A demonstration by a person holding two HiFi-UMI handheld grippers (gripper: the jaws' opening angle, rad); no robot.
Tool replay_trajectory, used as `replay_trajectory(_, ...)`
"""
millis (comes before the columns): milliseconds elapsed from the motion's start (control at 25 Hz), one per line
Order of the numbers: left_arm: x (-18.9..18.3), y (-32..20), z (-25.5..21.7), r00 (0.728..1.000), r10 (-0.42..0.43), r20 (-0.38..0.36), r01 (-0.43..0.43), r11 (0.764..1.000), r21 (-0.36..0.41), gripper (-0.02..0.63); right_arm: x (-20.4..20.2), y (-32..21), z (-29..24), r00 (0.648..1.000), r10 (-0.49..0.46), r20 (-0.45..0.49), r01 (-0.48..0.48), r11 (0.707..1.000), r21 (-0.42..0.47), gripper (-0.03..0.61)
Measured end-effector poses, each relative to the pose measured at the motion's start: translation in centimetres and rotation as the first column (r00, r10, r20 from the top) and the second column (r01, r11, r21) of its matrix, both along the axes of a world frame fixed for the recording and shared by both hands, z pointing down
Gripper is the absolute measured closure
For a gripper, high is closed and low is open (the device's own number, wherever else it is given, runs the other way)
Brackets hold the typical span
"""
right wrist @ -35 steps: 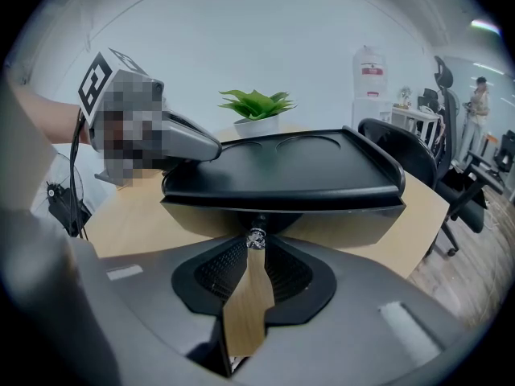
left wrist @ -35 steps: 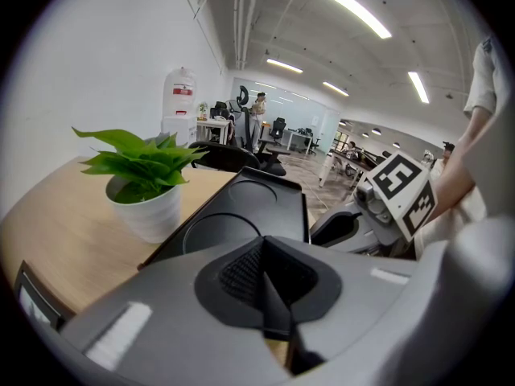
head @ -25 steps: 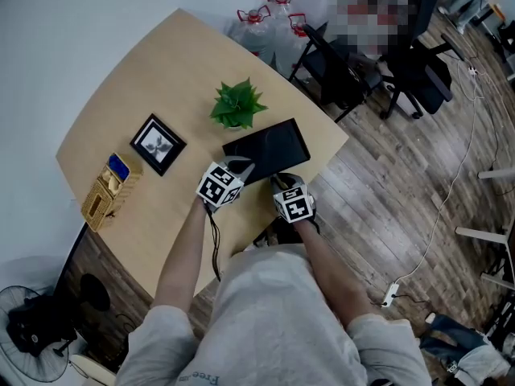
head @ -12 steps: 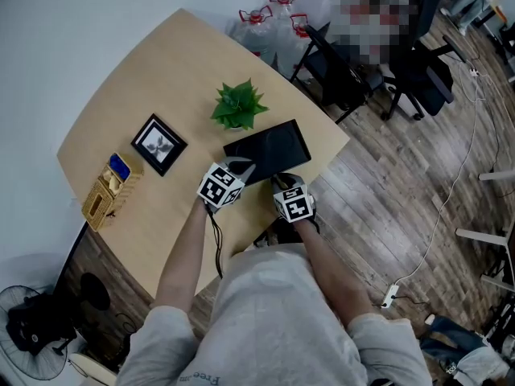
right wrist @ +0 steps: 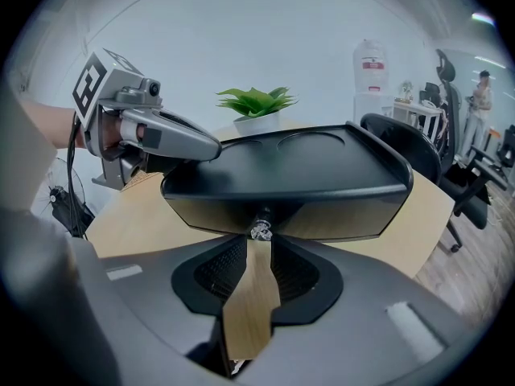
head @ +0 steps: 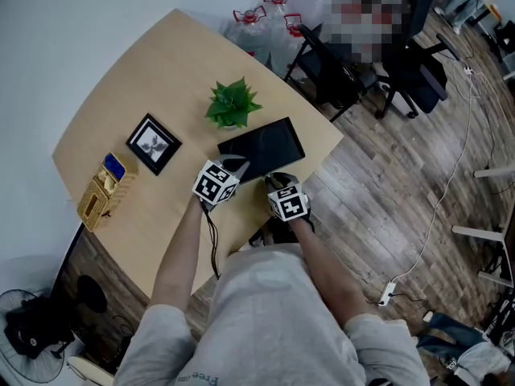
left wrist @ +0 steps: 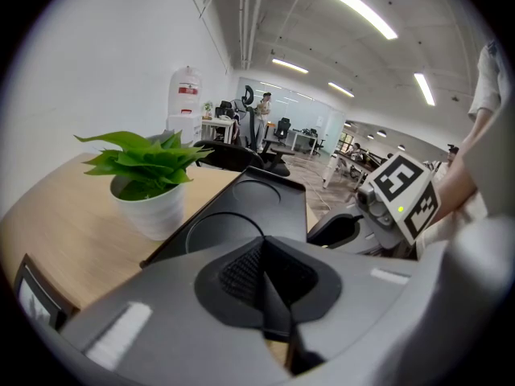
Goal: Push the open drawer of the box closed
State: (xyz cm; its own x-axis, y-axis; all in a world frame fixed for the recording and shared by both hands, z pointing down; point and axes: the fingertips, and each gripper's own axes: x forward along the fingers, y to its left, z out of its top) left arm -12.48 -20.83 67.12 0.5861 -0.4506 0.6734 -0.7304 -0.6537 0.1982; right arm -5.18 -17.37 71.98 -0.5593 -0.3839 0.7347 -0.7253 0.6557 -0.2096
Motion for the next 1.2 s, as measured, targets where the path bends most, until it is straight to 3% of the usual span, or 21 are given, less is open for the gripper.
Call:
replay_trajectory(520,-0.3,-0.4,-0.2,0.999,-0.047,-0.009,0.047,0.999,0.02,0.561,3.3,1.7,-1.1,0.997,0.072,-0.011,-0.071,0.996,0.048,0.506)
replay_trajectory(840,-0.5,-0.4,-0.3,0.996,-0.081,0.045,0.078,0.995,0.068,0.561,5.1,4.0,-2.6,0.993,0.116,0.015,-0.116,0.99,0.081,0.506)
replay_trajectory(1040,-0.5,1.6,-2.5,0.982,-0.189,-0.013,0.189,0.971,0.148,0.561,6.2,5.3,-4.0,0.987,0.153,0.04,-0.157,0.981,0.114,0.506)
replay_trajectory(1200,-0.5,5.3,-3.2,0.95,-0.309,-0.042,0.311,0.936,0.164,0.561,6.2,6.9,-4.4,0.984,0.171,0.055,-0.177,0.977,0.123,0.506)
